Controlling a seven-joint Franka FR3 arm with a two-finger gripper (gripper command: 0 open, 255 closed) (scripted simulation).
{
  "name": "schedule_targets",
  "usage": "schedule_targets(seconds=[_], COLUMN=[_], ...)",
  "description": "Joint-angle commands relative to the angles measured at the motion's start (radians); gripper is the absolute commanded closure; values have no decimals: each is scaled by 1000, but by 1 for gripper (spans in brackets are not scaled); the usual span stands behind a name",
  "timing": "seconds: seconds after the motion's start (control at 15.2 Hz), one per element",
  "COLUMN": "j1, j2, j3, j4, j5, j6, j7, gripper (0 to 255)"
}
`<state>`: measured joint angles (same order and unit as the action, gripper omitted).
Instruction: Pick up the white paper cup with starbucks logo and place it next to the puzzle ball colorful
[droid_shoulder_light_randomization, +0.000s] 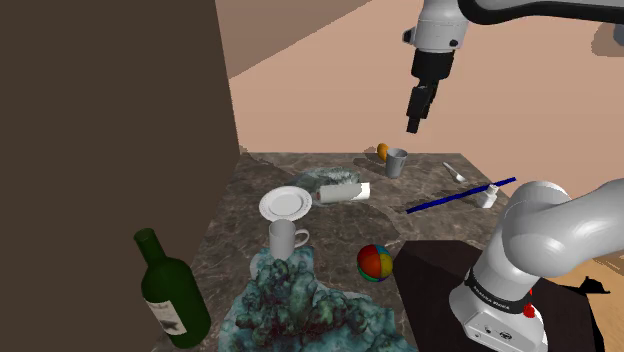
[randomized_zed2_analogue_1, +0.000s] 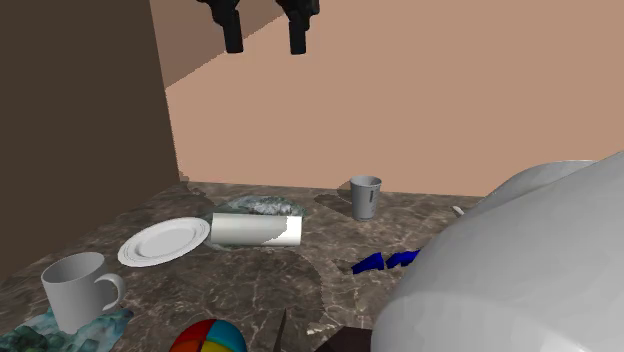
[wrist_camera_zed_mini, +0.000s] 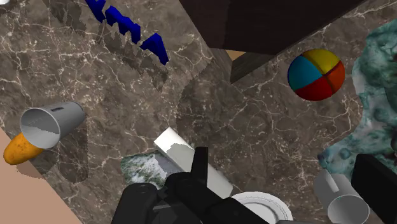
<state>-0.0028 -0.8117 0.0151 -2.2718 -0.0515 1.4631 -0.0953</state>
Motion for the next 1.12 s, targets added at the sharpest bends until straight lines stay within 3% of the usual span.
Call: schedule_targets(seconds=[0.0, 0.53, 1.06], j1=[0, -44, -85], j2=[0, 75, 238], j3=[0, -131, -267], j4=[0, -121, -161], j5=[0, -102, -181], j6=[0, 208, 431], j7=[0, -124, -240], gripper=[0, 0, 0])
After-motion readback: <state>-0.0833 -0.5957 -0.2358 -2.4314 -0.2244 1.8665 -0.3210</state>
